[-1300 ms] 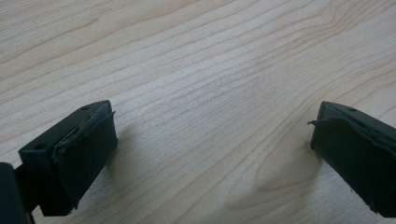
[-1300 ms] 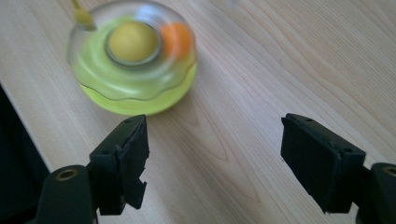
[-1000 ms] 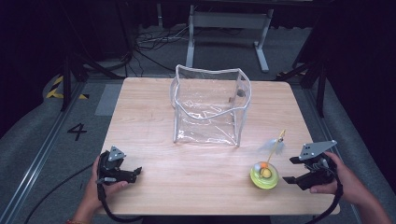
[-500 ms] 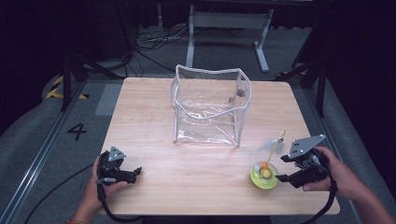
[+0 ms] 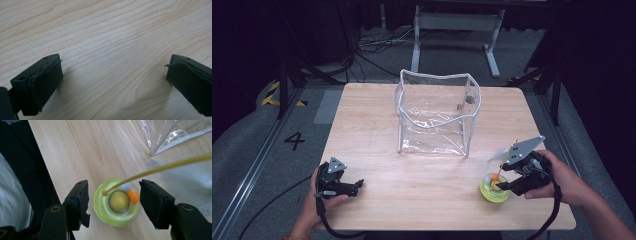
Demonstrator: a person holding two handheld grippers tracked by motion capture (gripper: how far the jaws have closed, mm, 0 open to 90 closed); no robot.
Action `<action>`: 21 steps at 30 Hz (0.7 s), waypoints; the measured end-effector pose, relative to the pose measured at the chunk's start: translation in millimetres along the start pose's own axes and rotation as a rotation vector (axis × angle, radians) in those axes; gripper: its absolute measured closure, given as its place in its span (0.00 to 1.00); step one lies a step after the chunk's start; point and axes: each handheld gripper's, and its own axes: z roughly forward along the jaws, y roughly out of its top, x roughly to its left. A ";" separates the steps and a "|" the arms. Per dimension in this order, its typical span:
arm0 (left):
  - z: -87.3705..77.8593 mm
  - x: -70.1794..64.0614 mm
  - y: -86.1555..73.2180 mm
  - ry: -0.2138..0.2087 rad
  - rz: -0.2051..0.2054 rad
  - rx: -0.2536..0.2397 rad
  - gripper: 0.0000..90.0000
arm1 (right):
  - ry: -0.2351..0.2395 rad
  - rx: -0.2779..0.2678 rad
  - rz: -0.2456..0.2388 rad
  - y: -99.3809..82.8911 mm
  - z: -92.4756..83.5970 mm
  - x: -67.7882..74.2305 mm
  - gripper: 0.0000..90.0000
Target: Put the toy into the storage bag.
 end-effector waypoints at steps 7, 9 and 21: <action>-0.1 0.1 0.0 0.000 0.001 0.001 0.01 | 0.003 0.013 0.027 13.3 2.3 -6.6 0.63; -0.1 0.0 0.0 0.000 0.000 0.001 0.01 | -0.004 0.009 0.038 15.8 -1.9 -10.6 0.64; -0.1 0.2 0.0 -0.001 0.002 0.001 0.01 | 0.020 0.002 0.003 28.3 -19.1 -17.5 0.89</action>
